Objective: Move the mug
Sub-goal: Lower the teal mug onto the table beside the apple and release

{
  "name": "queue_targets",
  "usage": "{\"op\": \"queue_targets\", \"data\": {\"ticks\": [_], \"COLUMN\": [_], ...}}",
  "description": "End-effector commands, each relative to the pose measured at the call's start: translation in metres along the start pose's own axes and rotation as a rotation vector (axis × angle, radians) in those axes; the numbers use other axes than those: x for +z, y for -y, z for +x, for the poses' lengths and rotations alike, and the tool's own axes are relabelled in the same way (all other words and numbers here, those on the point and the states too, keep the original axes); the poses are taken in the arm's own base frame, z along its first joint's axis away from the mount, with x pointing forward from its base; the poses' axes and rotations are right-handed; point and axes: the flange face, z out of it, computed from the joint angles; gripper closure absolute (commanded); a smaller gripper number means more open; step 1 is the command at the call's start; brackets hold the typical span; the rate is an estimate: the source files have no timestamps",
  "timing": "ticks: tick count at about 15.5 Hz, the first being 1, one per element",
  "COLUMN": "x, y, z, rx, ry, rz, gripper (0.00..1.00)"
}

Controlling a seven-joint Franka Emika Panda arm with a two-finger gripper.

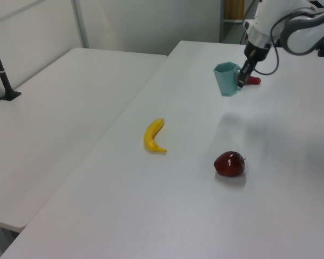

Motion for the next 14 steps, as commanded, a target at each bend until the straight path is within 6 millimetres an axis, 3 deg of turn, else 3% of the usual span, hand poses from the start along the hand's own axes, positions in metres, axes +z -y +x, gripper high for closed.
{"op": "queue_targets", "data": {"ticks": [1, 8, 14], "x": [0.005, 0.024, 0.042], "y": [0.017, 0.040, 0.049], "z": [-0.039, -0.046, -0.039], "rx": [-0.080, -0.201, -0.264], "ry": [0.046, 0.075, 0.026], "rz": [-0.001, 0.012, 0.030], "gripper": [0.90, 0.88, 0.86]}}
